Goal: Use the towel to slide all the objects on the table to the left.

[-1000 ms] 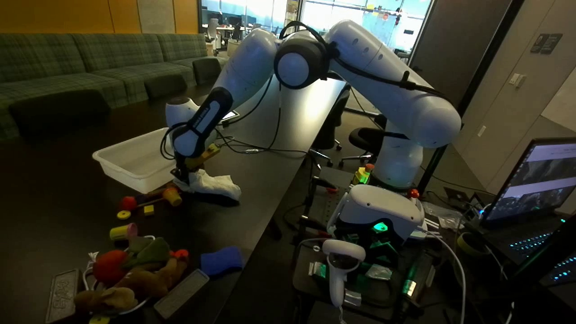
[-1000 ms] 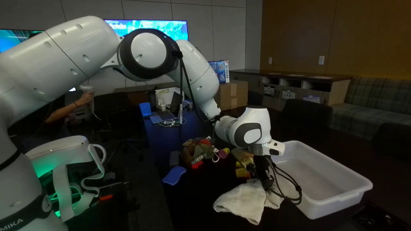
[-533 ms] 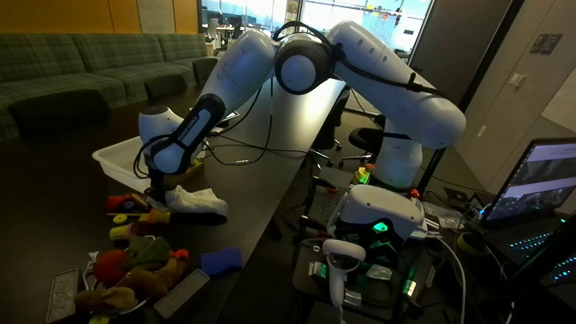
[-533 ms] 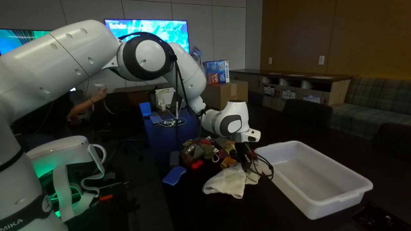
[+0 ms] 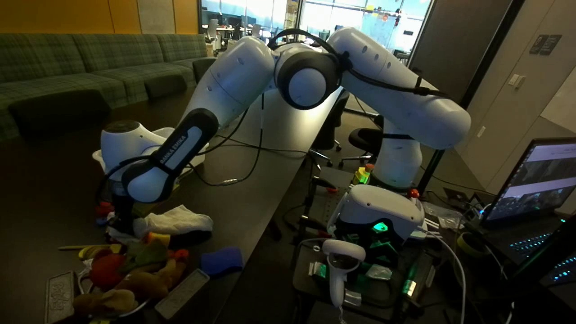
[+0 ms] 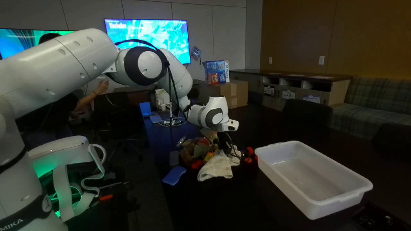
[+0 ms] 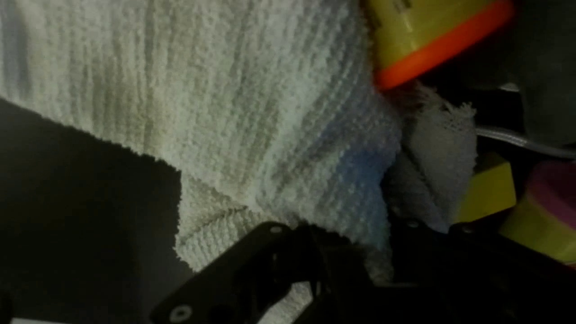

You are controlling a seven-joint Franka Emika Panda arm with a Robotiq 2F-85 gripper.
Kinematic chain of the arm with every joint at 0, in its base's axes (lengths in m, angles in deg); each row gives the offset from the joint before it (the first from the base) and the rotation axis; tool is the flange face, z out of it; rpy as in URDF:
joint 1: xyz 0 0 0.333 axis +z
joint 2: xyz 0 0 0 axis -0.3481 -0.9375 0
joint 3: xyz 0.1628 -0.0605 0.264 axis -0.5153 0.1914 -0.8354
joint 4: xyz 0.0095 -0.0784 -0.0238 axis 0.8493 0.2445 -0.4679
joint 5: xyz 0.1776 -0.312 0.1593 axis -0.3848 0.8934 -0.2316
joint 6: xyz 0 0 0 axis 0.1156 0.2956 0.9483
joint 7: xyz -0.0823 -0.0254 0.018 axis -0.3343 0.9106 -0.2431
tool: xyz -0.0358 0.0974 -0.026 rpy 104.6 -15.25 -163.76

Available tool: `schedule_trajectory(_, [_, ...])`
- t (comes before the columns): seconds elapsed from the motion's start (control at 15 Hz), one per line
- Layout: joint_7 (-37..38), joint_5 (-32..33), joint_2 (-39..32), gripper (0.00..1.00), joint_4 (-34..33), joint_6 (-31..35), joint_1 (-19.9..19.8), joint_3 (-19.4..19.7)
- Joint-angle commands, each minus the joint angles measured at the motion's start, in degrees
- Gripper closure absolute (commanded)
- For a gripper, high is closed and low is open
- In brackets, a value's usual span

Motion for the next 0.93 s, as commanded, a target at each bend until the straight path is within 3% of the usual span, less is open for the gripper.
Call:
schedule_trajectory(0.0, [0.87, 1.09, -0.79, 0.84, -3.63, -0.79, 1.02, -1.0])
schedule_trajectory(0.47, [-0.11, 1.62, 6.65, 0.84, -1.81, -1.04, -0.34, 0.52])
schedule_trajectory(0.87, [-0.52, 1.16, 11.96, 0.84, -7.11, -1.99, -6.5, 2.15])
